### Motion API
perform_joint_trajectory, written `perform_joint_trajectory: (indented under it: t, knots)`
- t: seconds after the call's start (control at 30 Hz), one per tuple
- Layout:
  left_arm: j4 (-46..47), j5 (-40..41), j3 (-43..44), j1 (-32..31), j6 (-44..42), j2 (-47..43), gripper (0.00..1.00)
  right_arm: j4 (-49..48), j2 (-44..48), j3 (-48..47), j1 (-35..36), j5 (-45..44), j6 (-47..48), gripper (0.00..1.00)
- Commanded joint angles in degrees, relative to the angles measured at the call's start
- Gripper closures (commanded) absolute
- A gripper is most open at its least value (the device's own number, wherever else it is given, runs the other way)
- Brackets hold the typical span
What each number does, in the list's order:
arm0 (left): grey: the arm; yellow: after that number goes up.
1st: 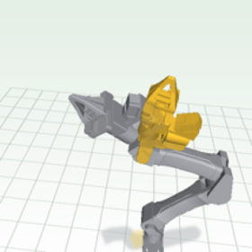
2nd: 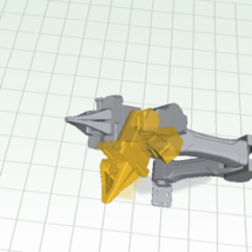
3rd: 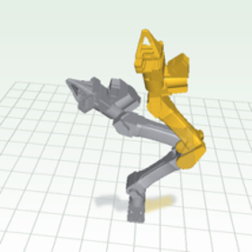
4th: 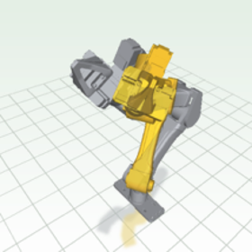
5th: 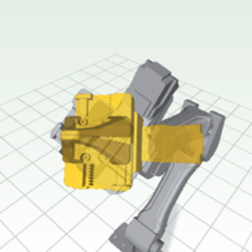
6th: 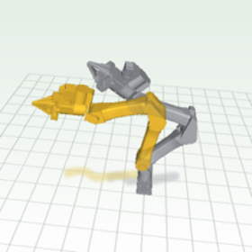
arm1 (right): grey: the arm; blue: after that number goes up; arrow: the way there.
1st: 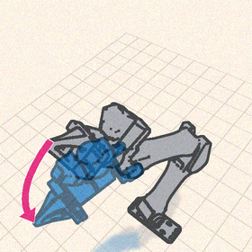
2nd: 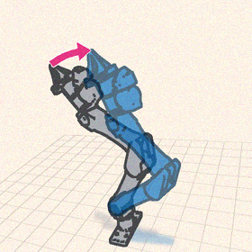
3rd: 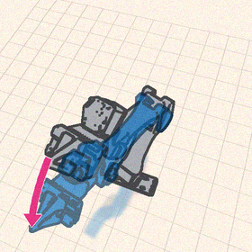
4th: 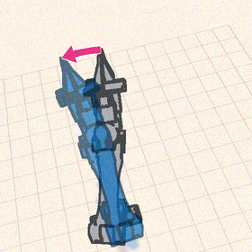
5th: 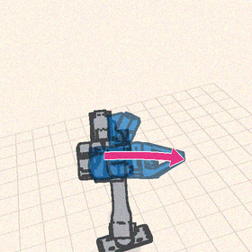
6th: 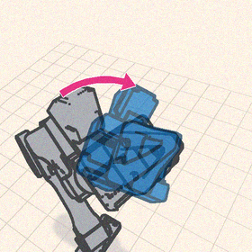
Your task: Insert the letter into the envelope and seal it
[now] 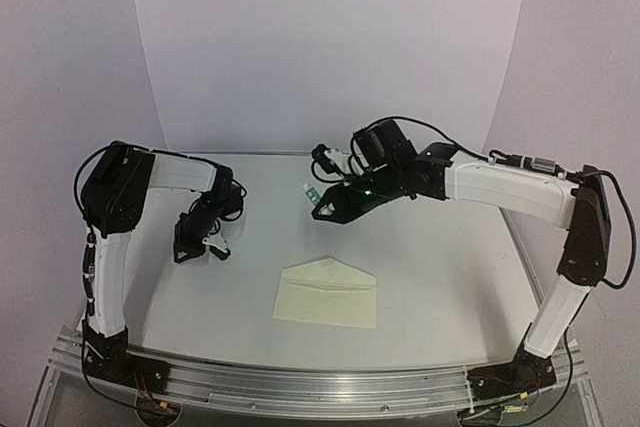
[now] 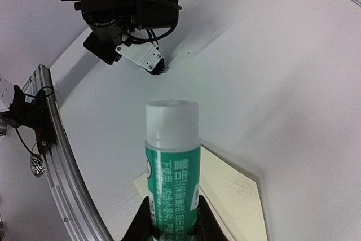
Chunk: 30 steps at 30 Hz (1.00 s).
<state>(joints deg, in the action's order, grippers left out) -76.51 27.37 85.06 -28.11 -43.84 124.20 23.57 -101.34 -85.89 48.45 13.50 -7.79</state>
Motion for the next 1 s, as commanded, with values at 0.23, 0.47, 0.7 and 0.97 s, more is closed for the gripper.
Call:
perform_joint_trajectory:
  t: [0.23, 0.47, 0.7, 0.97]
  knots:
    - [2.1, -8.9, 2.0, -0.6, -2.1, 6.3, 0.66, -1.3, 2.5, -1.0, 0.1, 0.1, -0.1, 1.00]
    - [-4.6, -17.0, 12.1, -0.9, -3.0, 4.3, 0.63, -1.3, 2.6, -2.2, -0.1, 0.5, -0.2, 1.00]
    - [-5.3, -41.3, 28.8, 1.3, -7.8, -3.6, 0.61, -2.5, 5.2, -5.3, -1.5, 1.1, -0.5, 1.00]
    - [13.9, -82.9, 26.6, 9.8, 2.9, -19.5, 0.62, -16.0, 8.0, -5.2, -1.1, 1.7, -2.0, 1.00]
